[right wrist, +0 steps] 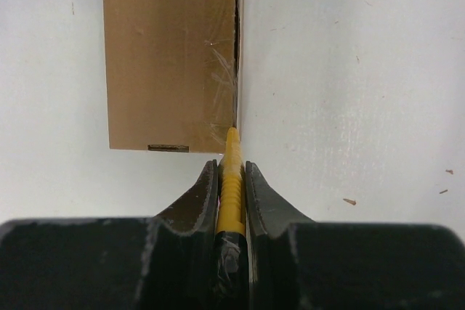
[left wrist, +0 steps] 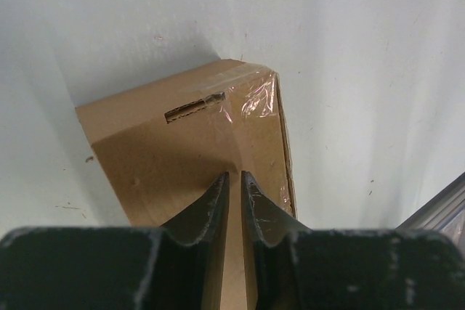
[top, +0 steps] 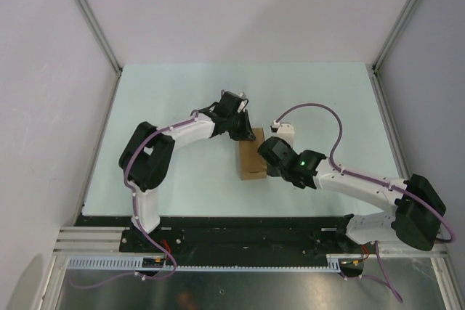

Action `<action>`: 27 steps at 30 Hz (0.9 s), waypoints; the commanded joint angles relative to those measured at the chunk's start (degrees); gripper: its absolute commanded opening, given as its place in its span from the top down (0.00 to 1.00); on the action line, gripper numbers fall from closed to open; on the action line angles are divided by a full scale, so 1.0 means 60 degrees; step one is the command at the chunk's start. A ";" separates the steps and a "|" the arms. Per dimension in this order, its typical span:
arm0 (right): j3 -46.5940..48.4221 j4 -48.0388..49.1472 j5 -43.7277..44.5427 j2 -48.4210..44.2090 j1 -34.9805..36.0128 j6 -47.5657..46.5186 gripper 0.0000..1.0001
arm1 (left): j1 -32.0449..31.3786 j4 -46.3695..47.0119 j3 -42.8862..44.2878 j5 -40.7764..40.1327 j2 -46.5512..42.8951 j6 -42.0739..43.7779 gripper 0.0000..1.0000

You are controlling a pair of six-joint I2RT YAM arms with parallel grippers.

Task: Unpack the express box

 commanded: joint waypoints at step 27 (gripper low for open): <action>-0.0689 -0.0351 -0.1302 0.0655 0.0670 0.0145 1.00 | -0.0085 -0.1029 -0.0250 -0.1082 0.0770 -0.0026 0.82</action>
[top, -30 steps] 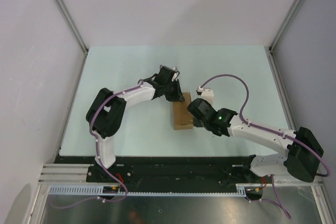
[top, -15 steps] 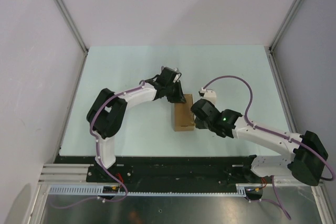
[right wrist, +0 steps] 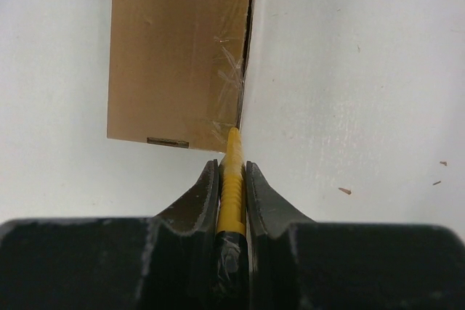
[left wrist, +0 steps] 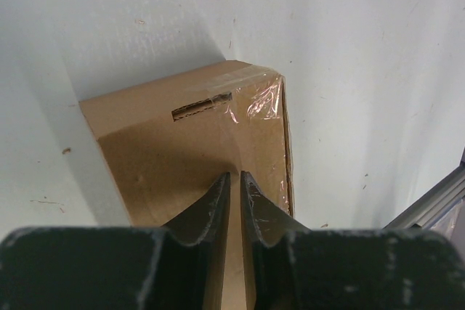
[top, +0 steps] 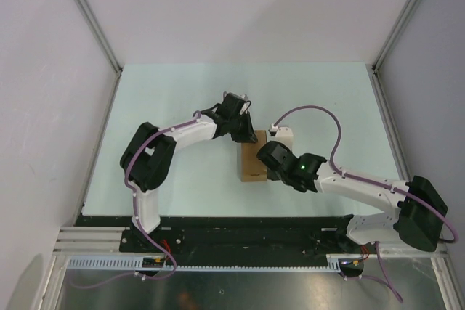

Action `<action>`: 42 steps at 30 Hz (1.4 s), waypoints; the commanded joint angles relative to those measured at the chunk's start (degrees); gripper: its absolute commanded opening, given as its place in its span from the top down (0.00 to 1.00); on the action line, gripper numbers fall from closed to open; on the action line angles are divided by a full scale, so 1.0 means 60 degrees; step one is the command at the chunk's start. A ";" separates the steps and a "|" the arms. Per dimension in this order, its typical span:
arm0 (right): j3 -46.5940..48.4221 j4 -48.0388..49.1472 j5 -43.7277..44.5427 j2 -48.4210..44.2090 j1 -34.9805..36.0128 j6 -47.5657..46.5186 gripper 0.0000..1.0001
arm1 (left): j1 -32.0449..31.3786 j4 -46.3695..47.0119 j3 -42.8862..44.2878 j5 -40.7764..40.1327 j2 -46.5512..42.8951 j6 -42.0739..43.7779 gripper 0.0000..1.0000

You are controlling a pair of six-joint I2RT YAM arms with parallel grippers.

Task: Unpack the express box

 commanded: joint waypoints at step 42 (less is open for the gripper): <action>-0.0441 0.2215 -0.1399 -0.0131 -0.2518 -0.1298 1.00 | 0.0230 -0.1029 -0.0615 0.0483 -0.1830 0.3034 0.46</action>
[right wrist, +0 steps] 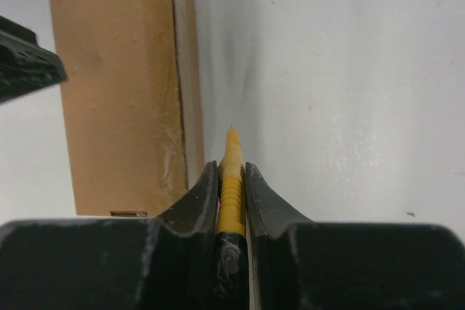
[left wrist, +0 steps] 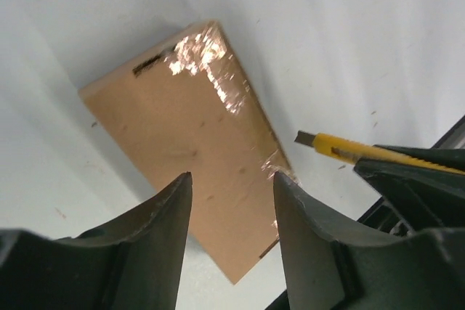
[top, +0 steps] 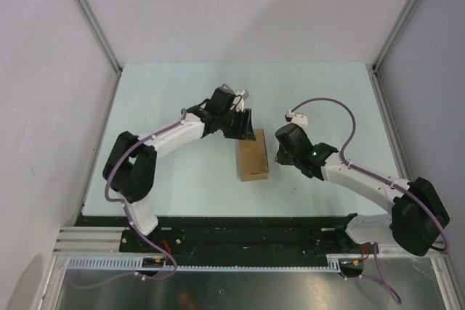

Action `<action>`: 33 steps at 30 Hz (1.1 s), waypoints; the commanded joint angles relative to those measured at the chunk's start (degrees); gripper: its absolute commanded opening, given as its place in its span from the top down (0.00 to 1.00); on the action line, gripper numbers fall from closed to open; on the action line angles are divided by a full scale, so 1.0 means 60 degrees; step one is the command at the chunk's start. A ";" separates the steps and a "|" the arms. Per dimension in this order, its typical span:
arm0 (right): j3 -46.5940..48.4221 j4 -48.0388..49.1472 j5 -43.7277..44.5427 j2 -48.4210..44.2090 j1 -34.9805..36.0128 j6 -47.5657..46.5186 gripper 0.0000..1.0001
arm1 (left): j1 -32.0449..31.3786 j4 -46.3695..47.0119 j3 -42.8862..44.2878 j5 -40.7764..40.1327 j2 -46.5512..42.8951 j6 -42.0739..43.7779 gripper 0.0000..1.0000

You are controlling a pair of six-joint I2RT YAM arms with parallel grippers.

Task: Unpack the express box

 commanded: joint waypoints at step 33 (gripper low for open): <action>-0.0040 0.1878 -0.2675 -0.0383 0.0384 -0.1235 1.00 | 0.0205 -0.0869 -0.1927 -0.3629 0.0235 0.0232 0.73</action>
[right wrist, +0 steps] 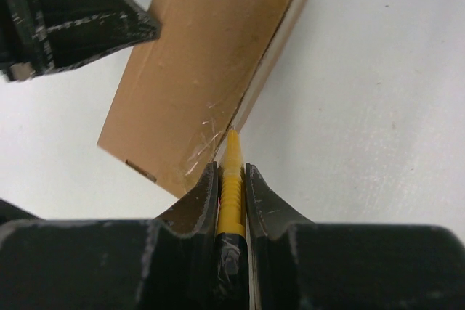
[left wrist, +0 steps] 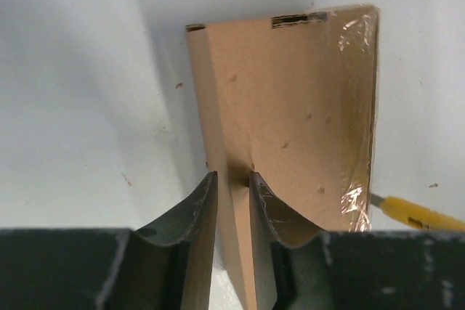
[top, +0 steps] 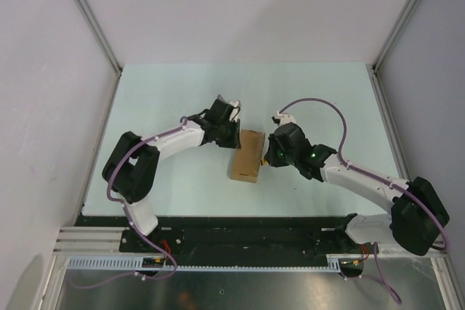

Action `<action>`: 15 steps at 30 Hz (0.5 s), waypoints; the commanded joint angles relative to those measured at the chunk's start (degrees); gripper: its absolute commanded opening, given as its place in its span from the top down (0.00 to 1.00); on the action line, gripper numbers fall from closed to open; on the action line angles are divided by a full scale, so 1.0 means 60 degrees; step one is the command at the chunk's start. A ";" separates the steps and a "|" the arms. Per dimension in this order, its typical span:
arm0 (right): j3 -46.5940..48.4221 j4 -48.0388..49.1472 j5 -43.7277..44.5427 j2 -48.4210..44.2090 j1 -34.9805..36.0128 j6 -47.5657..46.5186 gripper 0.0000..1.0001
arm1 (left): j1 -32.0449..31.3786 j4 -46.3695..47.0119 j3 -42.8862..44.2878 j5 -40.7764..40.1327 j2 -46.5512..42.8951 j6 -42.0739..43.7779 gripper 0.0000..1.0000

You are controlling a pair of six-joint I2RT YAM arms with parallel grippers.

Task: Unpack the express box

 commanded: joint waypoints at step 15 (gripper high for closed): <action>0.0124 -0.0671 0.1298 -0.1042 0.0062 0.0092 1.00 | 0.0655 -0.1165 -0.0971 -0.1410 0.0550 -0.0462 0.76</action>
